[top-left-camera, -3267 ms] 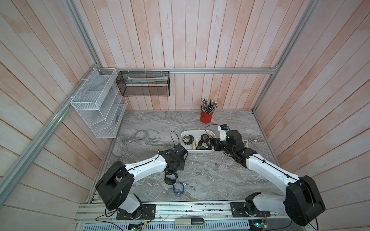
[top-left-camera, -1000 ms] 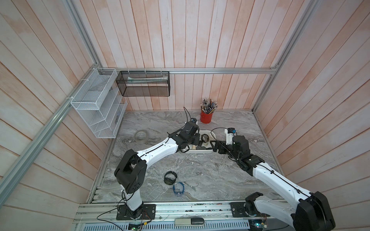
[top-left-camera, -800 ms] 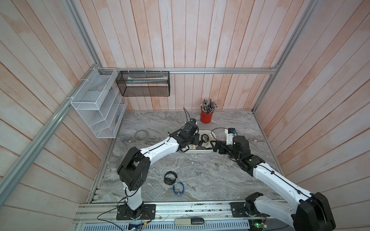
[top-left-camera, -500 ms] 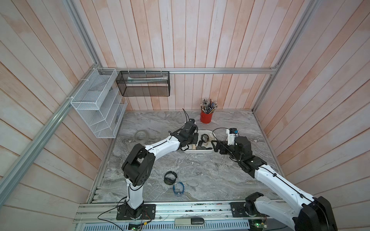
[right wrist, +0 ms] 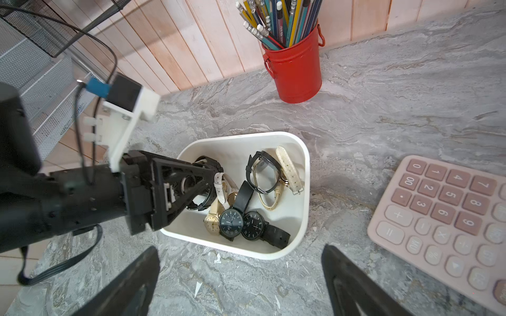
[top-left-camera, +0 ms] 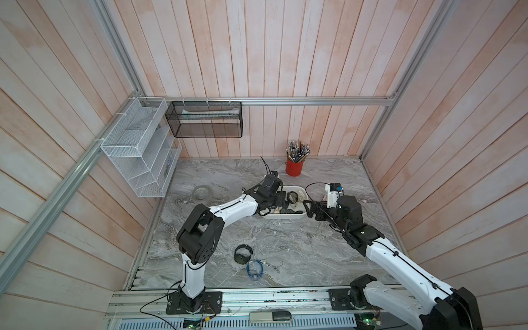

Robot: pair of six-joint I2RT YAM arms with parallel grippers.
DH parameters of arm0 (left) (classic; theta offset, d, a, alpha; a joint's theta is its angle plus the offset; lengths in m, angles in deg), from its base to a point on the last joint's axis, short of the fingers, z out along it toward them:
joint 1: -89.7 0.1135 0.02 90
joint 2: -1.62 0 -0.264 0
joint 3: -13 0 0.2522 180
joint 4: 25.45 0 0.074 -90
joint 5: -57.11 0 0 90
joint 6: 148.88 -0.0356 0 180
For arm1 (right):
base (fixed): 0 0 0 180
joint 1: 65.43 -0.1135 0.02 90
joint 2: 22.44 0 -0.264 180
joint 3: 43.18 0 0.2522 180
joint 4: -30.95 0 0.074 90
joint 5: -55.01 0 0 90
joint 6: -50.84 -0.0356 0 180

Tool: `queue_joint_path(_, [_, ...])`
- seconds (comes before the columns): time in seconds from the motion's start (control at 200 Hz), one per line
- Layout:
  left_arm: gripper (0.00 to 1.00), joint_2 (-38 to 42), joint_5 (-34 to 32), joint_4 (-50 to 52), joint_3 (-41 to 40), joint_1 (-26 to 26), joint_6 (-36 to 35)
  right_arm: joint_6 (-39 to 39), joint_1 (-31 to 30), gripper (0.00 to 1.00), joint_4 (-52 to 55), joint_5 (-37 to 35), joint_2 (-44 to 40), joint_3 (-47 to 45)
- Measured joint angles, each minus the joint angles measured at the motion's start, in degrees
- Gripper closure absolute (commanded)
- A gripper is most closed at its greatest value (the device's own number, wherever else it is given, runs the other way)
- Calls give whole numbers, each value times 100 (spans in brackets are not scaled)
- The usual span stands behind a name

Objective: Put the watch into the storage box
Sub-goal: Place the watch in the storage box.

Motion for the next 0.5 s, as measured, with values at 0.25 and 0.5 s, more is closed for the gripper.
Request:
queue_joint_path(0.25, [0,2177,85,-925,-1207,0,125,31,24,6,20,-4,221,136])
queue_joint_path(0.5, [0,5300,-557,-1453,-3753,0,562,-50,13,6,-98,181,789,240])
